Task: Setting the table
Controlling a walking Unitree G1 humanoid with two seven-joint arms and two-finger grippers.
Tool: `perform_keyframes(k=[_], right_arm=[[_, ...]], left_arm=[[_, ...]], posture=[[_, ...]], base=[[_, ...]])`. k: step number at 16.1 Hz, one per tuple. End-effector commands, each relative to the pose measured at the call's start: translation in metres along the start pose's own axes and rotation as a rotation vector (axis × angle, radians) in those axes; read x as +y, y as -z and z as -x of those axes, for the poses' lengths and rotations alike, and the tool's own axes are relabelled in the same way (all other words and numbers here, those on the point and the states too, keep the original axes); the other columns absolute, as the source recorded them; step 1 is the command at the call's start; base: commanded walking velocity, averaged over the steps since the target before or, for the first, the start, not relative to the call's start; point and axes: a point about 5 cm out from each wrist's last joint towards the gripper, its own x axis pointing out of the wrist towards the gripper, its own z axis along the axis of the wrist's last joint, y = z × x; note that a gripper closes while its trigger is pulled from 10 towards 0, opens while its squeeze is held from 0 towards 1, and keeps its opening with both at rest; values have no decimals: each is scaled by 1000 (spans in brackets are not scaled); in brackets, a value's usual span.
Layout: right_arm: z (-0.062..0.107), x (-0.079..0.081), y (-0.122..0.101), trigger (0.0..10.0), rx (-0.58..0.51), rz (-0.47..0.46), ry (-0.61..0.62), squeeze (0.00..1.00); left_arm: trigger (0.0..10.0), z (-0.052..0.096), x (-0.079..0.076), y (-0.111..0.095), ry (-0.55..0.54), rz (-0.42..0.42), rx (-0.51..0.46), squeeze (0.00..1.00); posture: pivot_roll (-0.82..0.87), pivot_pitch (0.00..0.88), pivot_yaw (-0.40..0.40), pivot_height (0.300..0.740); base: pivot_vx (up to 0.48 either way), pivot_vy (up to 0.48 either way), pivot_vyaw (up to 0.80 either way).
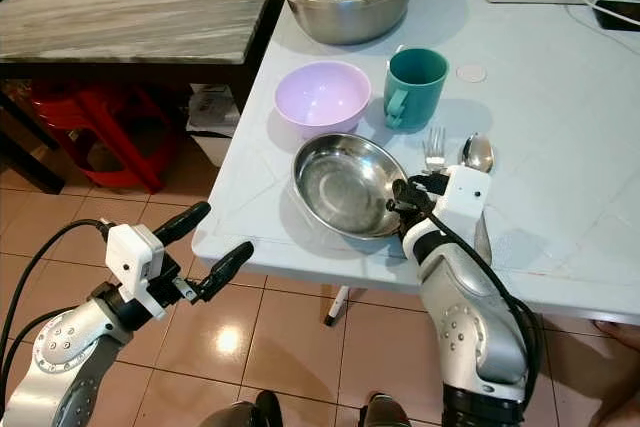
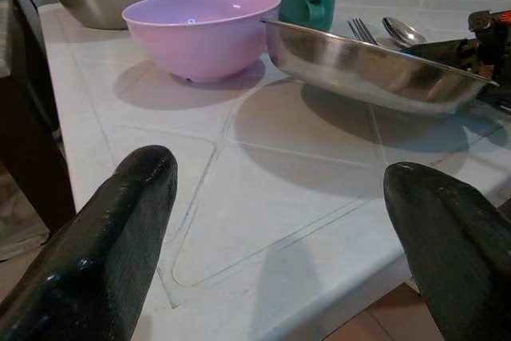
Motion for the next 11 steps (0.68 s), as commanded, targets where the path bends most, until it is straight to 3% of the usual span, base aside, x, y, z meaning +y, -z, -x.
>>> perform_keyframes(k=[1,2,4,5,6,7,11], right_arm=[[2,-4,21,0,102,-50,31,0],[2,-3,21,0,102,-53,29,0],[1,5,20,0,84,-68,12,0],[1,5,20,0,84,-68,12,0],[1,9,20,4392,73,-67,-5,0],[2,11,20,10000,66,-79,-10,0],[6,14,17,10000,5,-33,-3,0]], left_arm=[[10000,3,5,-4,-27,-32,2,0],[10000,3,6,-4,-36,-35,0,0],[10000,-3,28,-1,-219,-53,30,0],[10000,-3,28,-1,-219,-53,30,0],[10000,-4,38,2,-303,-55,44,0],[10000,-4,42,4,-335,-58,50,0],[10000,-3,57,8,-445,1,44,0]], posture=[[-88,225,122,740],[-88,223,122,740],[-89,212,118,740],[-89,212,118,740],[-93,202,114,740],[-94,201,113,740],[-96,191,105,740]], base=[[0,0,0],[0,0,0],[0,0,0],[0,0,0],[0,0,0],[0,0,0],[0,0,0]])
